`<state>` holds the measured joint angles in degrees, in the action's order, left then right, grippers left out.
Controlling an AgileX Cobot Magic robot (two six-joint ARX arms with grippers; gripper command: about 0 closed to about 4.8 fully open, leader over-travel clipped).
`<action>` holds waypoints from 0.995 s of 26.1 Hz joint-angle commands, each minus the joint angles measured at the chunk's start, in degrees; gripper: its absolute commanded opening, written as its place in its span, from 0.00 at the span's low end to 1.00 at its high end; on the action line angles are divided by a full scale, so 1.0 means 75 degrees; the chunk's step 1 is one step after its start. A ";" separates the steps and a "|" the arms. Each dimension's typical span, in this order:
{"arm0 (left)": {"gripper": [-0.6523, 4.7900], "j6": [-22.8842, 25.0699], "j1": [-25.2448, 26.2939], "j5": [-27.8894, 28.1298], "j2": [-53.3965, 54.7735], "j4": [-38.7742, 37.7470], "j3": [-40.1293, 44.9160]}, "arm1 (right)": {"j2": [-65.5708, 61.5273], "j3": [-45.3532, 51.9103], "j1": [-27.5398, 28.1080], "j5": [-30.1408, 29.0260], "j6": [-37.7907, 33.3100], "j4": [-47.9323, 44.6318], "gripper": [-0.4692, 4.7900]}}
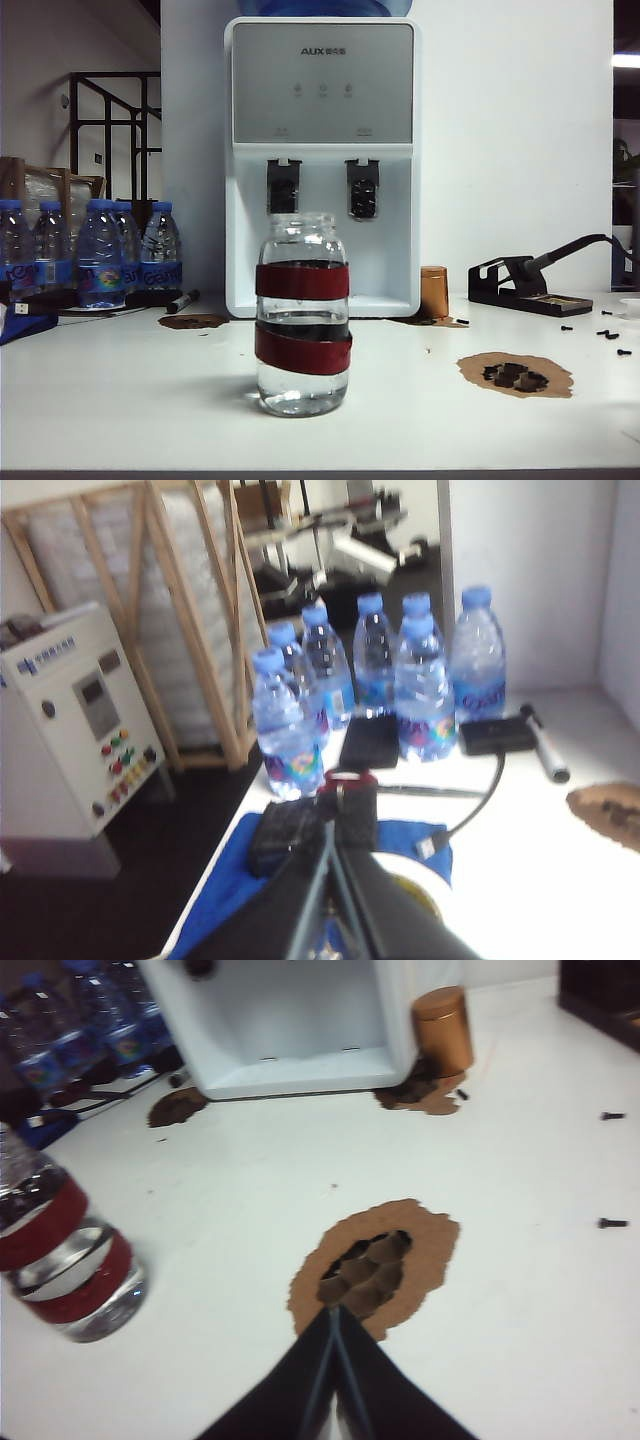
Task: Pick up the water bottle with two loops of red belts, then reach the front water dispenser and gently press the gray-black baffle horizontally to get a little water.
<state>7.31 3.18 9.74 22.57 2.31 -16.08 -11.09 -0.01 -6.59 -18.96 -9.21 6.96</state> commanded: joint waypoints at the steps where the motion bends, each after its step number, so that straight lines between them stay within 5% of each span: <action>1: 0.11 0.0070 -0.0006 -0.0321 -0.1151 -0.0082 0.0755 | -0.0020 0.0032 -0.0020 0.0198 0.0105 -0.0041 0.09; 8: 0.11 0.0227 -0.0029 -0.0746 -0.3019 0.0178 0.2107 | -0.0023 0.0032 -0.0020 0.0507 0.0699 -0.0020 0.09; 17: 0.11 0.0181 -0.0026 -0.2422 -0.3008 -0.1513 0.2107 | -0.0026 0.0032 -0.0017 0.1209 0.0906 0.0073 0.09; 26: 0.11 0.0187 -0.0026 -0.2212 -0.3008 -0.1501 0.2107 | -0.0026 0.0032 -0.0017 0.2404 0.0953 0.0207 0.09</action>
<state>8.60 2.92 -7.11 0.10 -8.82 -0.36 -11.09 -0.01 -6.61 -3.05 -2.42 8.54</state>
